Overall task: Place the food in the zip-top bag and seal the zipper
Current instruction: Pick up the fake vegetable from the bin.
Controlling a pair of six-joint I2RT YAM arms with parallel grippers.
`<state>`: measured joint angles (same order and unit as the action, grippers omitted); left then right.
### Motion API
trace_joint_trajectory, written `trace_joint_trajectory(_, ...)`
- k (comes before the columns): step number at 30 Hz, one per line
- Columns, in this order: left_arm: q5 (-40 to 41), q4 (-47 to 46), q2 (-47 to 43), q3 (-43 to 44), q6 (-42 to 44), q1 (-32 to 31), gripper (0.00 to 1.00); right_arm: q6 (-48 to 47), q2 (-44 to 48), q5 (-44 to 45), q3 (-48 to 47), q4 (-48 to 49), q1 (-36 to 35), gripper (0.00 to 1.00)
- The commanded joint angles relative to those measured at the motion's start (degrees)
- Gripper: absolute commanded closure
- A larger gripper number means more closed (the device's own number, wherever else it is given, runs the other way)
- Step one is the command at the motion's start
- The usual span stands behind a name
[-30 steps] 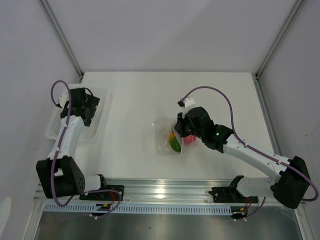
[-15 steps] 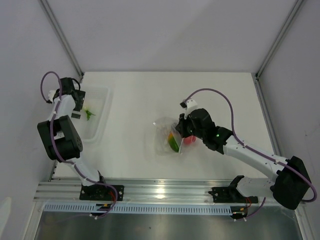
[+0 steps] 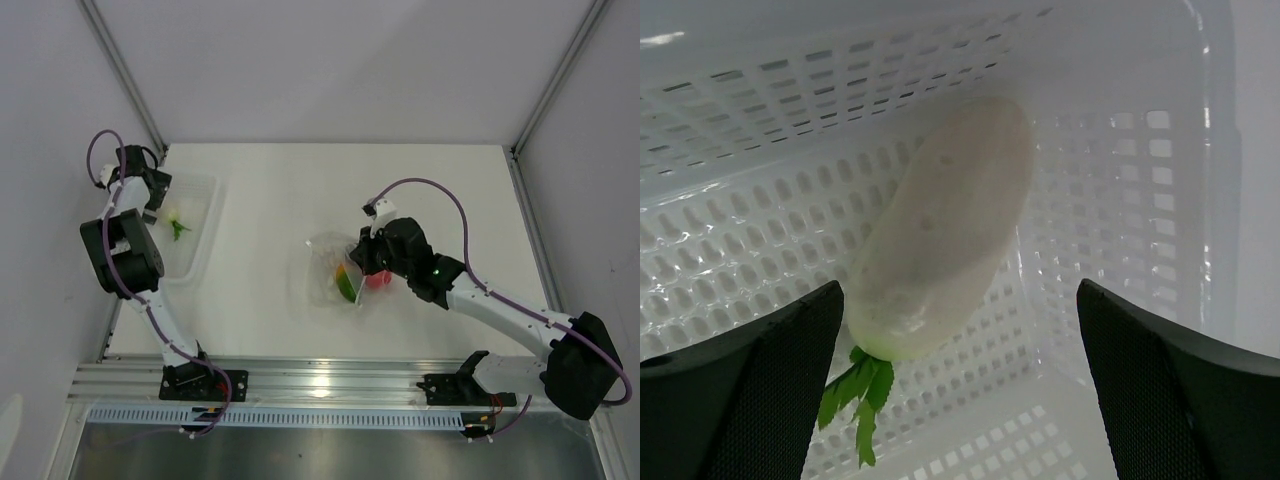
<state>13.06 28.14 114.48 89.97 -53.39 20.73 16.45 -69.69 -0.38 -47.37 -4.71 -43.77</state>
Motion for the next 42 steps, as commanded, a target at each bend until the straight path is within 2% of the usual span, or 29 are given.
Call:
trace_joint_trajectory(1,-2.42,-0.19,2.41,3.45,2.58,0.71,0.01,0.34,0.52,-0.85,0.70,3.30,0.44,1.00)
trace_joint_trajectory(9,-4.97,8.33,7.86,12.32,1.27,0.80,0.01,0.69,0.87,-1.11,1.76,4.00,1.40,1.00)
trace_joint_trajectory(18,-7.87,12.20,10.15,13.03,-1.72,1.24,0.02,0.87,1.05,-1.55,2.20,4.01,1.84,1.00)
trace_joint_trajectory(25,-11.21,21.34,14.10,17.15,-3.83,2.30,0.04,0.78,0.61,-1.64,2.29,4.01,2.11,1.00)
trace_joint_trajectory(35,-12.44,20.90,14.28,16.64,-3.13,3.09,0.08,0.87,0.87,-1.99,1.94,4.01,2.28,1.00)
trace_joint_trajectory(37,-12.62,20.38,14.20,16.64,-2.43,3.17,0.13,0.87,0.87,-1.99,2.02,4.01,2.28,1.00)
trace_joint_trajectory(42,-12.53,19.32,13.32,16.20,-1.37,3.26,0.18,0.95,0.70,-2.08,1.76,3.74,2.28,1.00)
